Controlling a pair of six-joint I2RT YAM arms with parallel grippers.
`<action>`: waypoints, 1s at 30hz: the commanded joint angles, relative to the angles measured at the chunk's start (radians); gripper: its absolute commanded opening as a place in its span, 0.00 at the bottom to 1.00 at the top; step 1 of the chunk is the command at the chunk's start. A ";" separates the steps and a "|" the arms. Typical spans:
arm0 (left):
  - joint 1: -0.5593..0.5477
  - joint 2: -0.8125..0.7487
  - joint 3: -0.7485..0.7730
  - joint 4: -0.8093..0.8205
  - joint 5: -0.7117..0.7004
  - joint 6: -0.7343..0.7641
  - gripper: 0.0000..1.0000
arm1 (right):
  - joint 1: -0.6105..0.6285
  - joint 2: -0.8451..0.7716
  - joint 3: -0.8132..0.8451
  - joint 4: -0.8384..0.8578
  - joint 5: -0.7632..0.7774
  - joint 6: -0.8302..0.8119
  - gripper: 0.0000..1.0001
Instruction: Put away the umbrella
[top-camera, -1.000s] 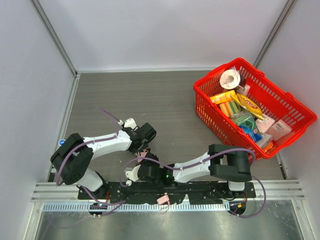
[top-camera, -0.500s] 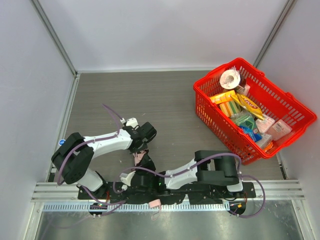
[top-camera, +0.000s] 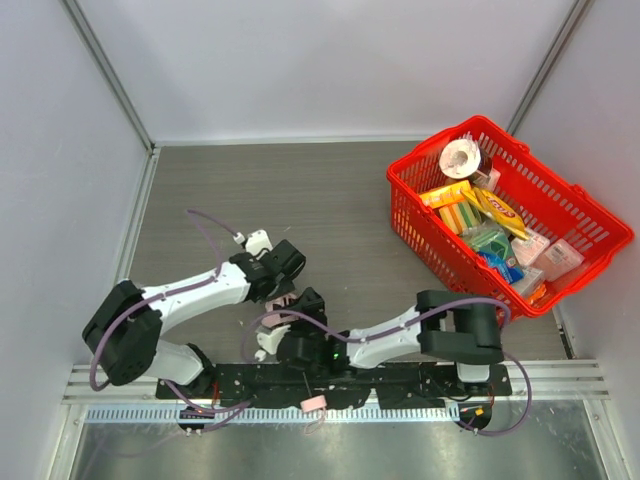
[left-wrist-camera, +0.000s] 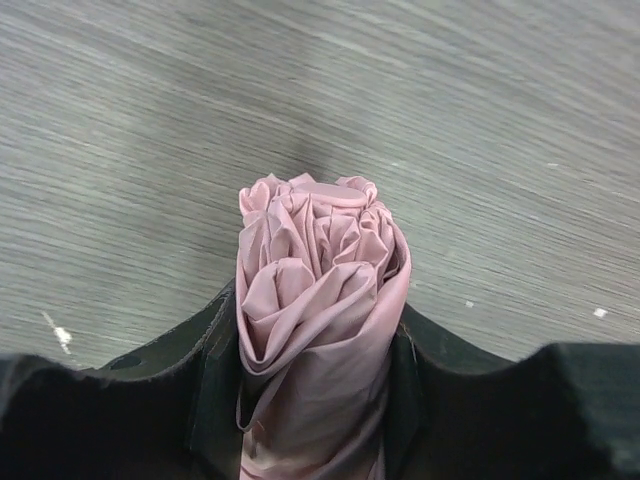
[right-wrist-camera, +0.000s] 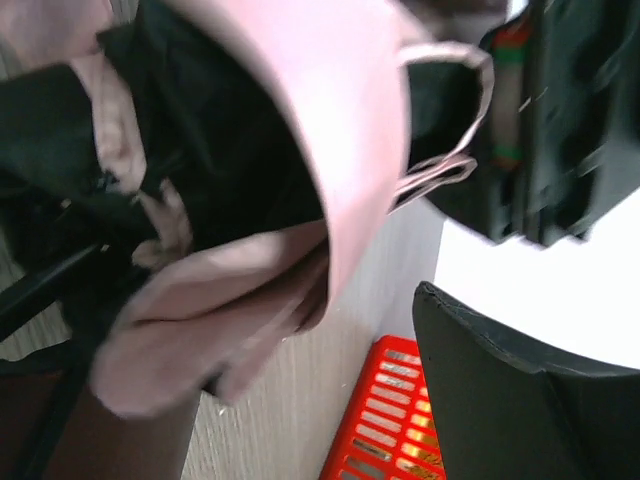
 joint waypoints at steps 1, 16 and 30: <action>0.013 -0.096 -0.024 0.150 0.032 -0.030 0.00 | -0.002 -0.172 -0.082 0.040 -0.135 0.129 0.82; 0.039 -0.336 -0.124 0.416 0.174 -0.009 0.00 | -0.196 -0.901 -0.263 -0.261 -0.313 1.163 0.89; 0.093 -0.536 -0.187 1.014 0.331 -0.043 0.00 | -0.711 -1.037 -0.282 -0.428 -0.978 2.234 0.89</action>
